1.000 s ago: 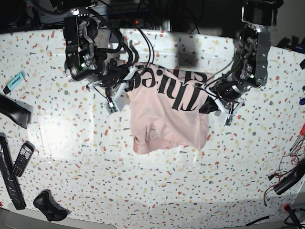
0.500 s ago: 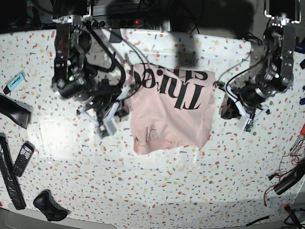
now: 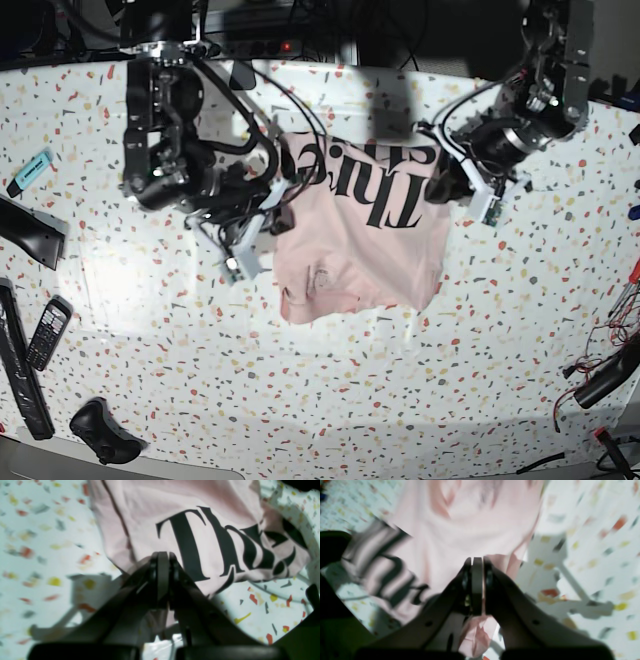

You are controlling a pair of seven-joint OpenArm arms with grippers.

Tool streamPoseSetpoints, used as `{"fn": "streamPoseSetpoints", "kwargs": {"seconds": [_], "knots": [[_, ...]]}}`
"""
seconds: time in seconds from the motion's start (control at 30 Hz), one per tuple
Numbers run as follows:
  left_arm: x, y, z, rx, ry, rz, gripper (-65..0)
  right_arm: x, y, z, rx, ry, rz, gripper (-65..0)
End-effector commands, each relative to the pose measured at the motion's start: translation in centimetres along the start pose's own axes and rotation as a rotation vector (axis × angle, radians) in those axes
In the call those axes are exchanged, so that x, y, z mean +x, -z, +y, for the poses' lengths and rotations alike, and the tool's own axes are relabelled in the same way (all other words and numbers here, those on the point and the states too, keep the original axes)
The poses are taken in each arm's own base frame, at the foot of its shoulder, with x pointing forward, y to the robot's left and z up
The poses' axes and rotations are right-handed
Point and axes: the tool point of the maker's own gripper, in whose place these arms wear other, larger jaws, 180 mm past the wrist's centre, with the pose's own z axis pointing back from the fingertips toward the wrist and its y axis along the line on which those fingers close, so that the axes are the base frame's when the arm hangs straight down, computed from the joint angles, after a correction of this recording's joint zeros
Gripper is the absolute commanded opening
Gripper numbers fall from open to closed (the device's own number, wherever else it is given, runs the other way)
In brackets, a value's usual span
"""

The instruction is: Fold the T-shirt properly

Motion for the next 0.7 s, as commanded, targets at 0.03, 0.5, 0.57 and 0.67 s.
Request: {"fn": "streamPoseSetpoints", "kwargs": {"seconds": [0.03, 0.5, 0.57, 0.67], "knots": [[-1.2, 0.4, 0.4, 0.0, -0.034, 0.019, -65.0, 0.2, 0.7, -0.3, 0.003, 0.006, -0.014, -65.0], [-5.5, 0.8, 1.7, 0.032, 0.013, 0.154, -65.0, -3.0, 1.9, -2.0, -0.05, 0.011, 0.085, -65.0], [-3.9, 0.4, 1.4, 0.029, 0.046, 0.126, -65.0, -1.7, 1.0, -2.0, -0.067, -0.015, 0.059, -65.0], [-0.9, -1.0, 0.1, 0.004, 0.087, 0.041, -65.0, 0.7, -0.8, -1.9, -0.088, -0.047, 0.003, -65.0]]}}
